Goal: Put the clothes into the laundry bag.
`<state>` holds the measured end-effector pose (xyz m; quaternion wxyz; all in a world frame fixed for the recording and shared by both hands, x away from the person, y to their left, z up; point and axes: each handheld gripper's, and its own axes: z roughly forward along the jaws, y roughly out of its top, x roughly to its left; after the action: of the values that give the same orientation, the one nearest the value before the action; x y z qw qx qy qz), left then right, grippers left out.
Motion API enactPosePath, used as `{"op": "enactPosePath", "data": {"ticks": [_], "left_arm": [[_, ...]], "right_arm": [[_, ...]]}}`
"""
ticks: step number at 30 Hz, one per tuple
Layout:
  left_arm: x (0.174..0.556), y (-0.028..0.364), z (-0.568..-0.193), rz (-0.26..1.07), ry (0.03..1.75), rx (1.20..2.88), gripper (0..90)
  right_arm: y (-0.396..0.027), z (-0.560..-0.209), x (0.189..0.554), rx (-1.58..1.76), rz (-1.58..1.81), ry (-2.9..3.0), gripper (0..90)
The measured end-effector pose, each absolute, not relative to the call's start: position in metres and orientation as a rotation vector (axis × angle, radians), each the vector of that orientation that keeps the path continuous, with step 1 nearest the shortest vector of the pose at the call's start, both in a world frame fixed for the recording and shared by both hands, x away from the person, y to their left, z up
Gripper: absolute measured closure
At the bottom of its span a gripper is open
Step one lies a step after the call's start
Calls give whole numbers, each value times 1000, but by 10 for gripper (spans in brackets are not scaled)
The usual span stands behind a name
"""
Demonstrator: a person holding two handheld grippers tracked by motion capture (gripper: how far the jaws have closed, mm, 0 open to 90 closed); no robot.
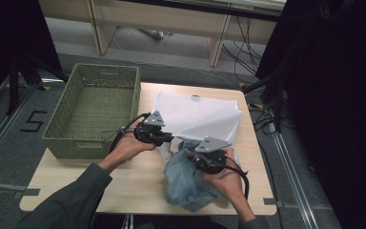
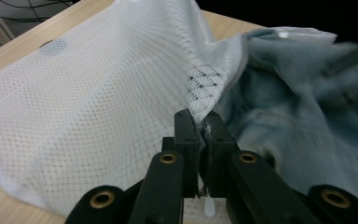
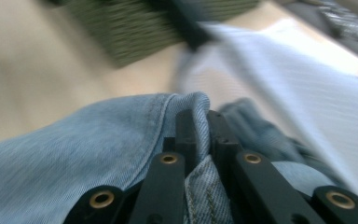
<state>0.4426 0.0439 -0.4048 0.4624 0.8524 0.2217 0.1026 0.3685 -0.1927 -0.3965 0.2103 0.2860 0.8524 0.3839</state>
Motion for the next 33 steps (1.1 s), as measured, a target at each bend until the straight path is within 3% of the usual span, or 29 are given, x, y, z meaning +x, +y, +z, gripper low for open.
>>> {"op": "enactPosePath", "data": {"ticks": [9,13,19,24,33], "left_arm": [[439,39,-406,252,515,2127,850],[440,39,-407,241,527,2123,846],[442,39,-407,231,534,2113,840],[442,40,-408,227,550,2109,837],[444,43,-408,206,565,2103,835]], "right_arm": [[-208,-462,400,1028,881,2389,847],[-203,-450,394,1012,906,2397,781],[-201,-422,380,1005,1077,2378,521],[-181,-403,354,892,1216,2451,463],[-130,-452,335,818,1017,2571,393]]}}
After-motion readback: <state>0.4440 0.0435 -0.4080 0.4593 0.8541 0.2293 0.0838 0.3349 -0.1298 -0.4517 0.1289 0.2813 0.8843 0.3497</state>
